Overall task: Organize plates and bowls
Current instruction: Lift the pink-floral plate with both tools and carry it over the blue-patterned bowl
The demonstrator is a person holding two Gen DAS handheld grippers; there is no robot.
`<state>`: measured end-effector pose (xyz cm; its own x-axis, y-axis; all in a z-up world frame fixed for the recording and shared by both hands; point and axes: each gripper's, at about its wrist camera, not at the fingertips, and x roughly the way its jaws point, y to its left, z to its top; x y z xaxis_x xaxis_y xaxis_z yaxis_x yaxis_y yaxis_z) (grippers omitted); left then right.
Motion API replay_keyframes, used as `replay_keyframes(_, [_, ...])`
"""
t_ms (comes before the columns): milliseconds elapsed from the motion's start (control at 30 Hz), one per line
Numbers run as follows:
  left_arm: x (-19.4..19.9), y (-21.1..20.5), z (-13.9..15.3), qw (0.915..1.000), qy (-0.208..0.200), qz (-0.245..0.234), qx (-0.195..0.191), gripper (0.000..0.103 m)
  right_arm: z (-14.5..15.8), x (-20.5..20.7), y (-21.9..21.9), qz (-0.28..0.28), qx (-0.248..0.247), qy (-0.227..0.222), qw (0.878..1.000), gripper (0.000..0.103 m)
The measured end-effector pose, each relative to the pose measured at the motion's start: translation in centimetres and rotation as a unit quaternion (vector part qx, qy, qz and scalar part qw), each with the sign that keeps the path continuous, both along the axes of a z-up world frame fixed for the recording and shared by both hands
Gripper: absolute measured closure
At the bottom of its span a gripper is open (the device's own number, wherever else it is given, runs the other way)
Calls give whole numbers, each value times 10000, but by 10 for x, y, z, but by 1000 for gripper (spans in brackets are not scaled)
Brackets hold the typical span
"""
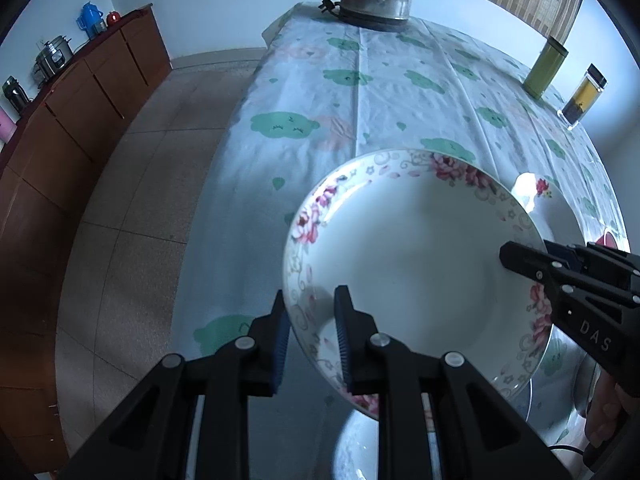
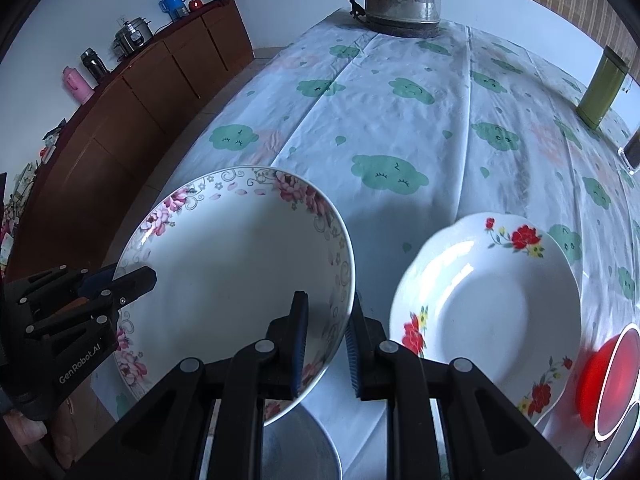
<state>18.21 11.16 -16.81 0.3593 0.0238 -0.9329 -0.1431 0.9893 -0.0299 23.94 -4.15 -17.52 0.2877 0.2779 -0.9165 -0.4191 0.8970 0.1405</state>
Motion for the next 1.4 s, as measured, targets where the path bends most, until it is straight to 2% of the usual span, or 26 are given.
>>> replay_keyframes(600, [-35, -20, 9, 10000, -9, 70, 66, 83, 8, -33, -20, 67, 66, -81, 9999, 84])
replay_keyframes(1400, [-74, -38, 6, 9995, 102, 257, 163, 83, 3, -74, -37, 301, 122, -64, 9995, 84])
